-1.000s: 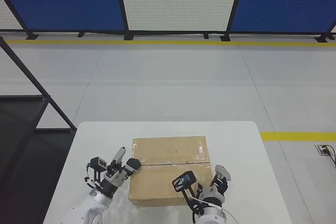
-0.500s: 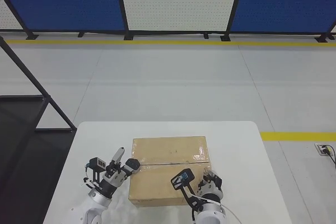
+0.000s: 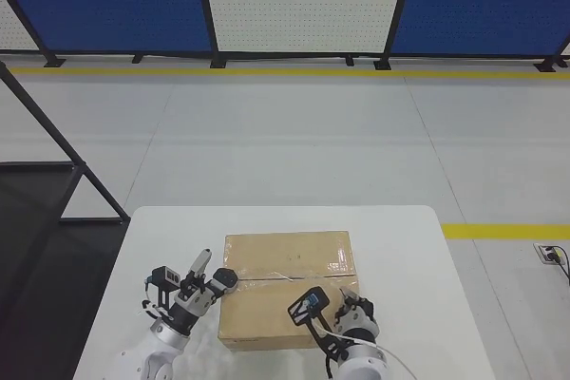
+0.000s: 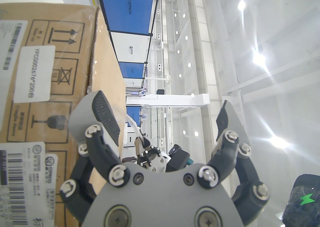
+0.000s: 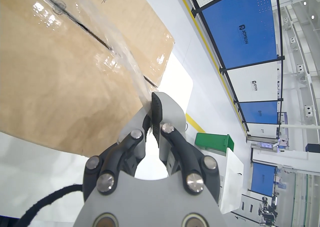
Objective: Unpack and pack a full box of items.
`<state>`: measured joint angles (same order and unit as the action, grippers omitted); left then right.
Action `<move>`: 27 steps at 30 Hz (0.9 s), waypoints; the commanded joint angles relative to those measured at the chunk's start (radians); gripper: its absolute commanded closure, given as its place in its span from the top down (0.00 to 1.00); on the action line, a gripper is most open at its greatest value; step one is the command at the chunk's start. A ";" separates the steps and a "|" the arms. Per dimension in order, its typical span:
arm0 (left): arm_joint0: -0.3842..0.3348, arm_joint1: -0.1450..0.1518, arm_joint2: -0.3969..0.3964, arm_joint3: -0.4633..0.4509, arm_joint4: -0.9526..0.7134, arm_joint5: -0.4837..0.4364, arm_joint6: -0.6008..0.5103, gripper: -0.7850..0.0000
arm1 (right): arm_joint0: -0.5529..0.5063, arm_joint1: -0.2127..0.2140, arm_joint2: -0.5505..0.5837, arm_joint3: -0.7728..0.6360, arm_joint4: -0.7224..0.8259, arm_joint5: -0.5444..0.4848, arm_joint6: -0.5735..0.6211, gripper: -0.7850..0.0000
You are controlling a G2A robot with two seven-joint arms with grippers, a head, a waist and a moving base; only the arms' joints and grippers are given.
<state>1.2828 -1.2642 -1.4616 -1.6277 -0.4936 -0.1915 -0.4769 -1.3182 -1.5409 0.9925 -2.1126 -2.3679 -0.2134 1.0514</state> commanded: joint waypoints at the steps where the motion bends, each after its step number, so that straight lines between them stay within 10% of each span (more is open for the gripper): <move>1: -0.001 0.000 0.000 0.001 0.000 0.001 0.000 1.00 | 0.000 -0.002 0.011 -0.015 0.035 -0.020 0.008 0.00; 27: -0.008 0.002 0.004 0.009 0.001 0.002 0.003 1.00 | 0.023 -0.015 0.116 -0.089 0.324 -0.134 0.062 0.00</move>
<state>1.2752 -1.2627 -1.4575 -1.6184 -0.4931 -0.1895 -0.4743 -1.2943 -1.5553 1.0992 -2.1971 -2.0737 -0.3370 1.0963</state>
